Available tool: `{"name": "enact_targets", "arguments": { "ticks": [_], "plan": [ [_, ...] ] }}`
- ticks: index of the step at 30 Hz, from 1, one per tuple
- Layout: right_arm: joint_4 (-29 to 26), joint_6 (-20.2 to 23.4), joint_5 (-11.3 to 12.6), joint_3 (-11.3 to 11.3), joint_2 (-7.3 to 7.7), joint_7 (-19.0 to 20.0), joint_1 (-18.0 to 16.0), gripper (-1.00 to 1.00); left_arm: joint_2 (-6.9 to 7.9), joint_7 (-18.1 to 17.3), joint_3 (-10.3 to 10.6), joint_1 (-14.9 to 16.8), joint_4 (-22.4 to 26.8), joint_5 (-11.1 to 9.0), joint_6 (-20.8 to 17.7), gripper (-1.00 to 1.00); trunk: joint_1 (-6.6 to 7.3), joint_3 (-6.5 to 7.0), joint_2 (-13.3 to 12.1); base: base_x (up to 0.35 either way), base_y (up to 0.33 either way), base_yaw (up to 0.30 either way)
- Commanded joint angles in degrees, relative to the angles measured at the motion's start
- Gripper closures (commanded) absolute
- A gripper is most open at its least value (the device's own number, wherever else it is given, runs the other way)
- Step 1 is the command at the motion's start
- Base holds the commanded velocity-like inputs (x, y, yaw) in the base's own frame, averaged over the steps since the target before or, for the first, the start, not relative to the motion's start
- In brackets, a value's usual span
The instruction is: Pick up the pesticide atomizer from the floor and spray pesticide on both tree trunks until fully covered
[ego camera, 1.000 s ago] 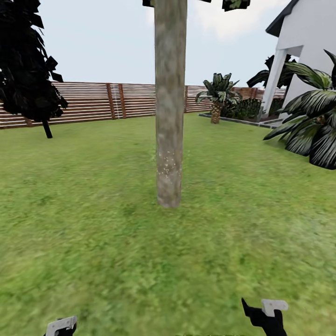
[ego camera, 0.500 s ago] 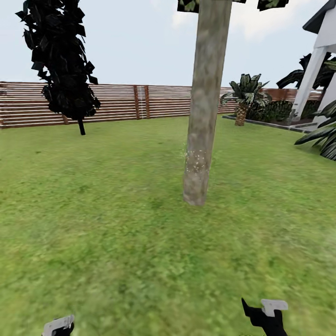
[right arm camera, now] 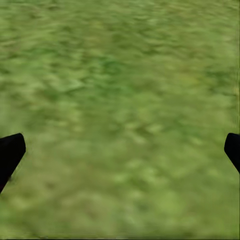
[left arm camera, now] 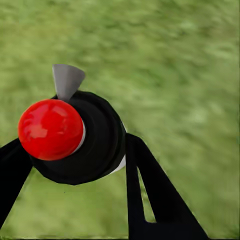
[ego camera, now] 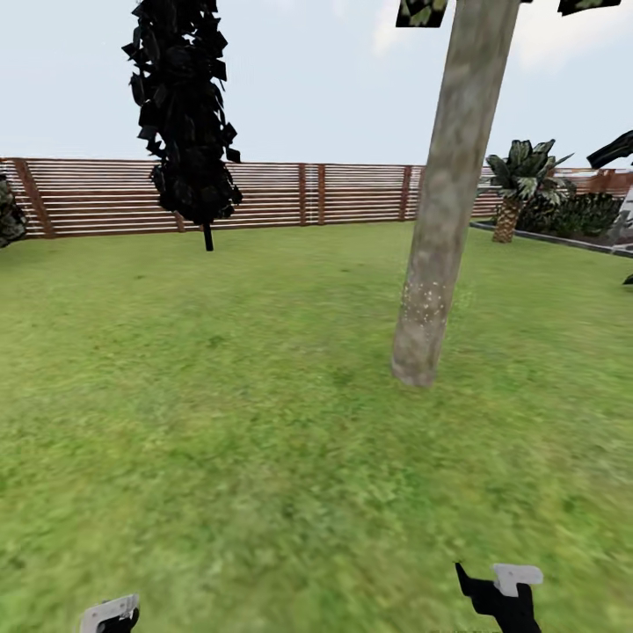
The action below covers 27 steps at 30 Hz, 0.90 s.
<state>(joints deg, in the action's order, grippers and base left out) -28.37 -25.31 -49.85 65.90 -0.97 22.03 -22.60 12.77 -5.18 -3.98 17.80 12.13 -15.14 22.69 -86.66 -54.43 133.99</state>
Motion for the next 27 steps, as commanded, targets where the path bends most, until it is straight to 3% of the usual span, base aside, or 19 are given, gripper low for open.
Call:
{"name": "enact_targets", "arguments": {
  "ticks": [1, 27],
  "plan": [
    [-0.15, -0.22, -0.33, 0.47, -0.07, 0.47, -0.07, -1.0, -0.02, -0.54, -0.41, 0.04, -0.08, -0.24, 0.08, 1.0, 0.03, -0.02, 0.03, -0.234, 0.244, 0.271],
    [-0.24, -0.26, -0.33, 0.45, -0.09, 0.47, -0.07, -1.0, -0.33, -0.54, -0.41, 0.04, -0.09, -0.19, 0.08, 1.0, 0.03, 0.75, 0.03, -0.234, 0.244, 0.271]
  ]
}}
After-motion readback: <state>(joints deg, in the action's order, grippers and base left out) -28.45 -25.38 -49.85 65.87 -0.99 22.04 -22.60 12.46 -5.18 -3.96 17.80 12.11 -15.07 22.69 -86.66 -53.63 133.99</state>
